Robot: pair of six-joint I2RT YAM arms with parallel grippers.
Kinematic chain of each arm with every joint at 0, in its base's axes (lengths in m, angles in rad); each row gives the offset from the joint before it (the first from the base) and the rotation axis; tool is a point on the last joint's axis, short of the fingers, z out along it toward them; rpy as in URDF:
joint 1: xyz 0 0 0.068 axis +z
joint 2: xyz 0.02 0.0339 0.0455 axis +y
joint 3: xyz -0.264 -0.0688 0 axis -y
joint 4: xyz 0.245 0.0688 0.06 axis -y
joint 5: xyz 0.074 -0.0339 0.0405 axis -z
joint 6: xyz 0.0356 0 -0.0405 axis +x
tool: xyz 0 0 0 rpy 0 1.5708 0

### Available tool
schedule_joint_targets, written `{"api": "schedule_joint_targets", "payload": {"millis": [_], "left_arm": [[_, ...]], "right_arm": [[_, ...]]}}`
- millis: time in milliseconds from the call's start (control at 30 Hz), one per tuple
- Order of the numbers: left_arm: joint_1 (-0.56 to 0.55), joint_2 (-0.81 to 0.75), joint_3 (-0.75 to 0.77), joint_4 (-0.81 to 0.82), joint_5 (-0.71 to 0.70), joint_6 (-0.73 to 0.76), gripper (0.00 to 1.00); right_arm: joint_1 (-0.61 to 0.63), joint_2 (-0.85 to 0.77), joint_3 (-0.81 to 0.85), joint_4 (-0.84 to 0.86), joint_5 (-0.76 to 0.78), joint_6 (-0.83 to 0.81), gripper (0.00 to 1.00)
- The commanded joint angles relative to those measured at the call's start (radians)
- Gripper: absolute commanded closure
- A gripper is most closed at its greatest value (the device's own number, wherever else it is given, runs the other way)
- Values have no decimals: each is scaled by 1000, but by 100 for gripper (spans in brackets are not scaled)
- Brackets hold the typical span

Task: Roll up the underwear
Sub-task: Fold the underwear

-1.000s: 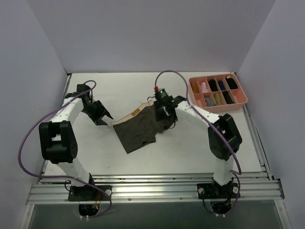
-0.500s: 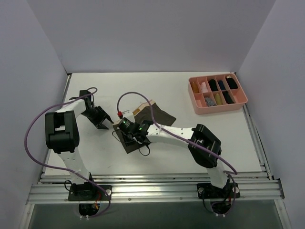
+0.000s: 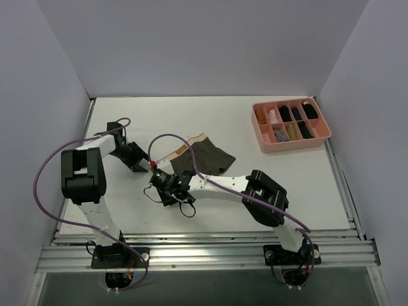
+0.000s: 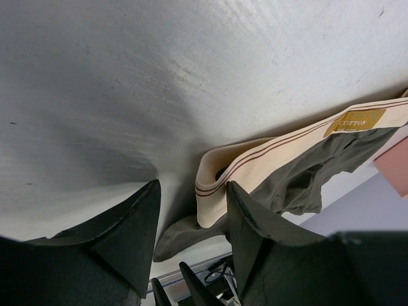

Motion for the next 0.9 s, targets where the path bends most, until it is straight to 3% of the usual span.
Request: {"api": "schedule_joint_targets", "payload": {"millis": [0,433,533,633,700,867], "left_arm": [[2,10,-11,57,32,-22,46],[1,25,-49,132,66,-50,55],[1,32,-52,152,78,-57,65],[-1,27,-54,152,80,-59,83],[1,12,-54,144,72,-53,90],[1,-45,-17,50,28,1,94]], "right_arm": [[12,37,49,-32,44,12,67],[31,80,20,-41,58,15,70],[39,86,21,-55,62,16,78],[43,80,15,-74,61,15,99],[45,70,15,-83,58,7,100],[45,2,3,-115,50,-14,100]]}}
